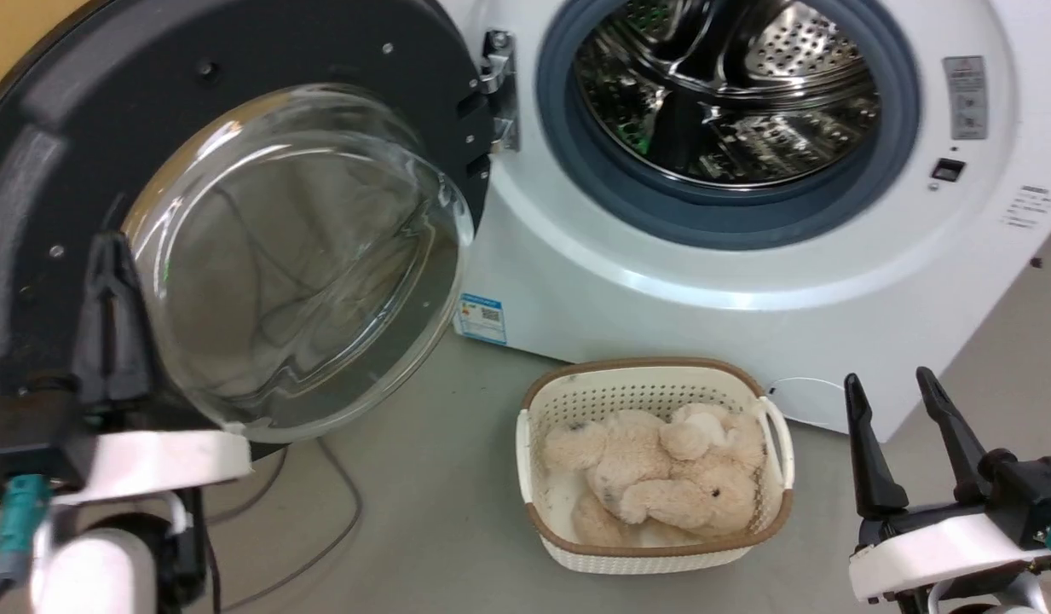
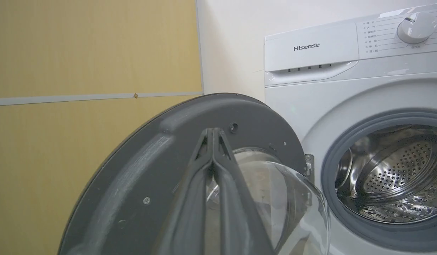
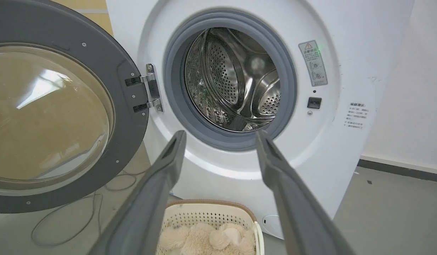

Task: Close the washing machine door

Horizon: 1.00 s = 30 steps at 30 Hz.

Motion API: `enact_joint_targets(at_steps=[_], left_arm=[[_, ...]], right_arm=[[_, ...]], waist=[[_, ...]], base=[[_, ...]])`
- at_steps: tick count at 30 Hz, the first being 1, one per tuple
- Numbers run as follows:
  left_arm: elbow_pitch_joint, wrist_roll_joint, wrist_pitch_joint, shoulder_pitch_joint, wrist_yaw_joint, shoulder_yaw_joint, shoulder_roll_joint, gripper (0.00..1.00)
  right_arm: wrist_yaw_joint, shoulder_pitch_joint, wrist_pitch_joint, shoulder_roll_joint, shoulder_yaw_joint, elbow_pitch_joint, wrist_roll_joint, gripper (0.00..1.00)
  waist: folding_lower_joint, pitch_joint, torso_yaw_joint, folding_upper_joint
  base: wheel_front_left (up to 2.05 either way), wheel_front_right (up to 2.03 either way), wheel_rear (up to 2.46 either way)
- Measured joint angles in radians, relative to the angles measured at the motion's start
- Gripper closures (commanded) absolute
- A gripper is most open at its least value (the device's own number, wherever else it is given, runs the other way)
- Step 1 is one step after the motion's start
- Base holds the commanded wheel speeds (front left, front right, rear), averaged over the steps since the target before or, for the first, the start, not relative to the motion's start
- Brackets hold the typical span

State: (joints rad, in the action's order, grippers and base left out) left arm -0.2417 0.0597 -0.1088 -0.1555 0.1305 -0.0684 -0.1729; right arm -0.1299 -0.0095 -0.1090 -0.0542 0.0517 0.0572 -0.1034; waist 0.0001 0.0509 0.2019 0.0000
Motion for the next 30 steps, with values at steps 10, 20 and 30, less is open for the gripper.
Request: enact_joint_targets(at_steps=[10,20,30], left_arm=[[0.023,0.085,-0.023,-0.102,-0.099,-0.17,0.006,1.0],[0.191,0.18,-0.043,-0.231,-0.197,-0.354,0.002,1.0],[0.448,0.3,-0.054,-0.35,-0.214,-0.408,-0.106,1.0]], right_arm=[[0.0,-0.001,-0.022,0.0,0.01,0.005,-0.007,0.0],[0.0,-0.004,-0.043,0.0,0.02,0.01,-0.021,0.0],[0.0,-0.015,-0.062,0.0,0.036,0.015,-0.021,0.0]], waist=[[-0.0001,0.028,0.073,0.0],[0.0,0.065,0.117,0.0],[0.0,0.117,0.153,0.0]], base=[[0.0,0.0,0.0],[0.0,0.0,0.0],[0.0,0.0,0.0]])
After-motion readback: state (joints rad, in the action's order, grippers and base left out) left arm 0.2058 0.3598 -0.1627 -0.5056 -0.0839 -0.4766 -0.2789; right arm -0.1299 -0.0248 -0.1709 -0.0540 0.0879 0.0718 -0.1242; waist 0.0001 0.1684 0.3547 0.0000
